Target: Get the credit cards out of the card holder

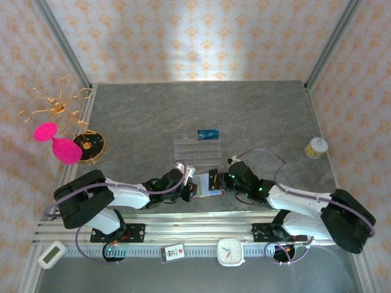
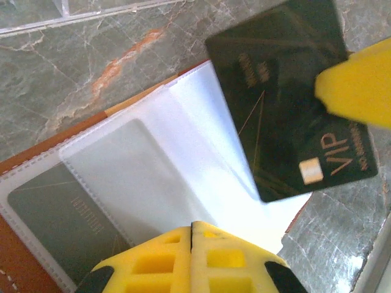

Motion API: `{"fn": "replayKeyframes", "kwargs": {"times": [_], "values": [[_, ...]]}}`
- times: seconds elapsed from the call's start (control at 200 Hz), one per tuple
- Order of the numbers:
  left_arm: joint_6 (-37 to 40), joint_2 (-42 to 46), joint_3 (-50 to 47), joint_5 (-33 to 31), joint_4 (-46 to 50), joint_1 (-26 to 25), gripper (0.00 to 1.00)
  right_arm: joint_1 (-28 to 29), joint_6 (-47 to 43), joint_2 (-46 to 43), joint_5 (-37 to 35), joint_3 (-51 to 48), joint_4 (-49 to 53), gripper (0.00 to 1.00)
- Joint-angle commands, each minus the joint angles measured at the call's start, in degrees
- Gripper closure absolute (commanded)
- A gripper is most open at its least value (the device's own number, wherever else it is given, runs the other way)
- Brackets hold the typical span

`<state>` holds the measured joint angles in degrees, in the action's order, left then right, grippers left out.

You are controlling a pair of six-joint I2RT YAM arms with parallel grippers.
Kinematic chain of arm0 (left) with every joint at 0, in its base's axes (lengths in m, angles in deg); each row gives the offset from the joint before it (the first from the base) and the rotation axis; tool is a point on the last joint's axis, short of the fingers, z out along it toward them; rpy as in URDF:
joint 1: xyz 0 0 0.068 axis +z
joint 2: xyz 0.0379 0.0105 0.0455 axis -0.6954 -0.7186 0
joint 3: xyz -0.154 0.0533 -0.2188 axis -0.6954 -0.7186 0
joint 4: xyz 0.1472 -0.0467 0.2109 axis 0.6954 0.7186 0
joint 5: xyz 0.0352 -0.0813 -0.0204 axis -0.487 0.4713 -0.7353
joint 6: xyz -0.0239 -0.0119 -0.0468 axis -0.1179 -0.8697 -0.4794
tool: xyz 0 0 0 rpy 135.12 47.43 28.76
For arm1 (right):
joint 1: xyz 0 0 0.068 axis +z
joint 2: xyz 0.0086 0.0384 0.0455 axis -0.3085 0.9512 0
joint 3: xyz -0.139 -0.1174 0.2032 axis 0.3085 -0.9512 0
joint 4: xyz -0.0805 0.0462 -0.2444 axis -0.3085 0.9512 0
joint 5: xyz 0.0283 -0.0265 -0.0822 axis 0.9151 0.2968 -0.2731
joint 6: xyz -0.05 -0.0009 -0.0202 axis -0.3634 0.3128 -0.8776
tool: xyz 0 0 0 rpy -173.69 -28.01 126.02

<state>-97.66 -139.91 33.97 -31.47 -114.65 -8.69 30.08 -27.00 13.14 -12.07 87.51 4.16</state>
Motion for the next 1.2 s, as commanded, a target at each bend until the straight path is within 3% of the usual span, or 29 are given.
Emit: {"fn": "replayKeyframes", "kwargs": {"times": [0.0, 0.09, 0.21, 0.456, 0.571, 0.736, 1.196], "values": [[-1.00, 3.84, 0.16, 0.07, -2.00, 0.59, 0.98, -0.24, -2.20, -3.27, -4.71, 1.02, 4.02, 1.00], [-1.62, 10.13, 0.06, -1.61, -5.40, 1.05, 0.93, -0.24, -3.75, -6.93, -4.31, 2.03, 1.28, 1.00], [-3.43, 17.17, -0.23, -3.76, -12.24, 2.83, 0.79, -0.23, -4.98, -10.67, -5.40, 4.03, -3.23, 1.00], [-8.60, 20.62, -1.14, -2.86, -26.81, 5.98, 0.65, -0.24, -1.55, -11.36, -4.74, 5.31, -19.85, 1.00], [-10.99, 19.66, -2.81, -2.26, -35.11, 6.28, 0.64, -0.24, 0.61, -10.49, -2.96, 4.68, -29.17, 1.00], [-13.08, 18.99, -5.46, -2.18, -44.13, 6.70, 0.62, 0.19, 2.17, -8.39, -0.87, 5.83, -34.53, 1.00], [-13.31, 20.38, -6.81, -3.89, -44.03, 6.96, 0.62, 4.47, 1.49, -6.36, -3.17, 7.42, -37.45, 1.00]]}}
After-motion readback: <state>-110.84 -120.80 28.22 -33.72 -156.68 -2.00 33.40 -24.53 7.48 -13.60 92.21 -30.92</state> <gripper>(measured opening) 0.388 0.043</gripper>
